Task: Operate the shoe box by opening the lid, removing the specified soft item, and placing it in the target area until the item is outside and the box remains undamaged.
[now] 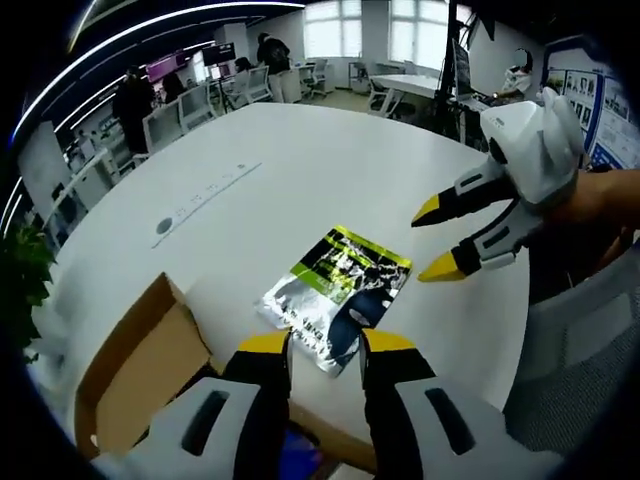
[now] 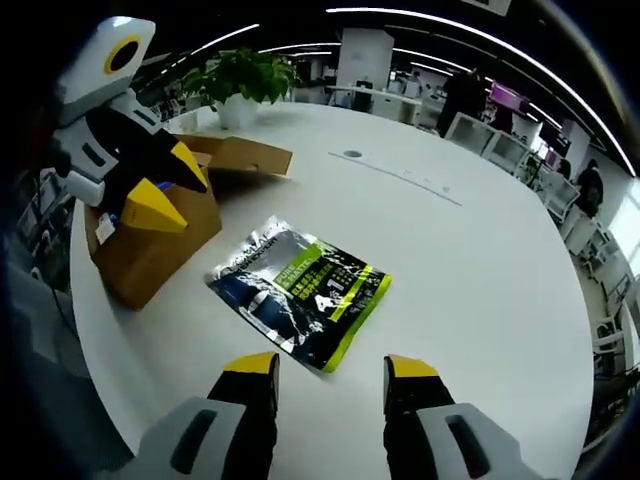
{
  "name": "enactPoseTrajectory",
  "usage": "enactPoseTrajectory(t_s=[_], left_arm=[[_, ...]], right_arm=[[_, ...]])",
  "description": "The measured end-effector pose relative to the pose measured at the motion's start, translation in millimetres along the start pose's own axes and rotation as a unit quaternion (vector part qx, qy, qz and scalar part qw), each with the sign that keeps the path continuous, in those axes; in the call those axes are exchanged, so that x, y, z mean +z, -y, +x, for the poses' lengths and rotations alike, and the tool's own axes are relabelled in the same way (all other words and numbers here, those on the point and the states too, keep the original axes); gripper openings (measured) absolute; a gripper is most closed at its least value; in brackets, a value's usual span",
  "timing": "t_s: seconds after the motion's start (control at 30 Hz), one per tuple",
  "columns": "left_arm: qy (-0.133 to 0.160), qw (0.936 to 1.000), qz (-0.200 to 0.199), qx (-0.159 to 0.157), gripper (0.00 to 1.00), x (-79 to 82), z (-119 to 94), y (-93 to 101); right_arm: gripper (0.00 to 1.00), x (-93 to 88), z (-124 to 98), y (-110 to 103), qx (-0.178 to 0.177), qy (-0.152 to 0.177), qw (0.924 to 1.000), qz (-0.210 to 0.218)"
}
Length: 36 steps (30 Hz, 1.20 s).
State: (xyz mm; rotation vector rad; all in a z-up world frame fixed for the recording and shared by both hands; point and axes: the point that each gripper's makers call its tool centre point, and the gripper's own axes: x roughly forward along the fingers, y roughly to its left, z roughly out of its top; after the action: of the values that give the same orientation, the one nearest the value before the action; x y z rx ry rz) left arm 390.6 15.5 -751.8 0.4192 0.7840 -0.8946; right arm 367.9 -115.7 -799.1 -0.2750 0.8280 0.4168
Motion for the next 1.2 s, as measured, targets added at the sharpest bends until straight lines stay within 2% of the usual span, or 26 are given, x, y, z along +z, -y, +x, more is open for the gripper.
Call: enactPoseTrajectory(t_s=[0.17,0.4,0.7,0.93,1.07,1.2], left_arm=[[0.009,0.9997,-0.019,-0.01,0.31,-2.3,-8.0,2.7],[0.022,0.9991,-0.036,-0.007,0.34,-8.8,-23.0,1.6],[0.043,0.9971,-0.062,-0.002,0.42,-19.7,-46.2,-8.0],[0.048,0.9946,-0.092,0.008,0.45,-36.4,-61.9,-18.4],[0.055,0.9926,-0.107,0.016,0.46,-45.6,-71.3,-25.5],[0.06,0.9907,-0.12,0.024,0.49,-54.6,-78.2,-34.7]], right_arm=[[0.42,3.3,-9.5,-1.5,0.0,0.009,1.0,-0.003],[0.46,4.4,-20.4,-3.8,0.0,0.018,0.9998,-0.003],[0.52,10.5,-32.9,-15.4,0.006,0.035,0.9993,-0.005],[0.58,16.0,-40.0,-24.7,0.02,0.035,0.9991,-0.007],[0.61,25.9,-47.5,-28.5,0.028,0.045,0.9985,-0.012],[0.68,34.0,-49.4,-33.8,0.044,0.049,0.9978,-0.009]])
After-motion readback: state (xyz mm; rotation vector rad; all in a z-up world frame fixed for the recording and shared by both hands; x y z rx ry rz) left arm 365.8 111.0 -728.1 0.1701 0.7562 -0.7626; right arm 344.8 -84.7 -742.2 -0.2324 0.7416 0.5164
